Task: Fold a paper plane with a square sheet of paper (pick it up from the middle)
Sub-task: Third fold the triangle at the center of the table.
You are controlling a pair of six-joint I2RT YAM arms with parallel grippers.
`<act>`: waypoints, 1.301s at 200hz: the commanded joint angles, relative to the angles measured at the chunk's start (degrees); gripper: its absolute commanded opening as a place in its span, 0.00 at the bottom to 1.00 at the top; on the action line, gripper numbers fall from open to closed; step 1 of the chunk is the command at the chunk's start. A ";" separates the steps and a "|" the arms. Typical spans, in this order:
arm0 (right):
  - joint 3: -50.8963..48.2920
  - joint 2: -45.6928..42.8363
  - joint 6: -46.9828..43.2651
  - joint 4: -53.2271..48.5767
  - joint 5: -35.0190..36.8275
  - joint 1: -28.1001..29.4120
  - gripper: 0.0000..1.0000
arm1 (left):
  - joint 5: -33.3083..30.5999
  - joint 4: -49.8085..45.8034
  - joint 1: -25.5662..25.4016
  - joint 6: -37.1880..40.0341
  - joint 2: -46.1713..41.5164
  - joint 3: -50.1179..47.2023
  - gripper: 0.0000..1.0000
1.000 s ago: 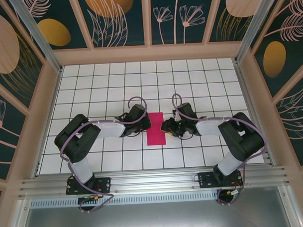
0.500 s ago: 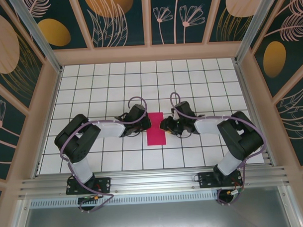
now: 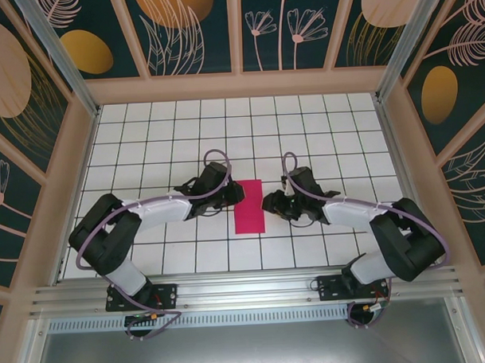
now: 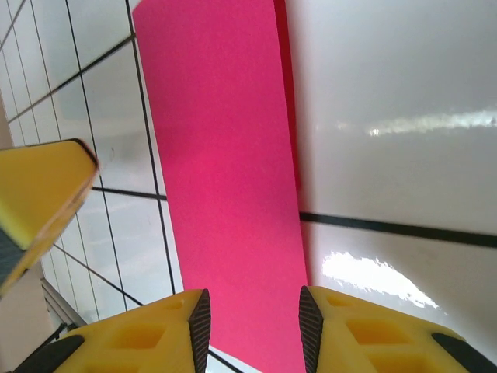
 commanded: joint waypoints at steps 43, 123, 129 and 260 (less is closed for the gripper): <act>-2.28 -1.04 3.29 -0.28 0.08 3.35 0.40 | 4.36 -1.16 -1.97 -0.47 2.97 -2.72 0.14; -0.97 1.60 3.10 0.46 -0.67 4.28 0.40 | 3.27 -2.06 -2.10 1.45 1.83 -3.60 0.17; -1.01 1.66 3.11 0.51 -0.65 4.26 0.40 | 3.11 -1.81 -2.14 1.50 1.34 -3.88 0.17; 0.16 3.22 3.06 1.57 -0.81 4.43 0.41 | 0.61 -2.05 -2.14 1.95 2.84 -5.30 0.16</act>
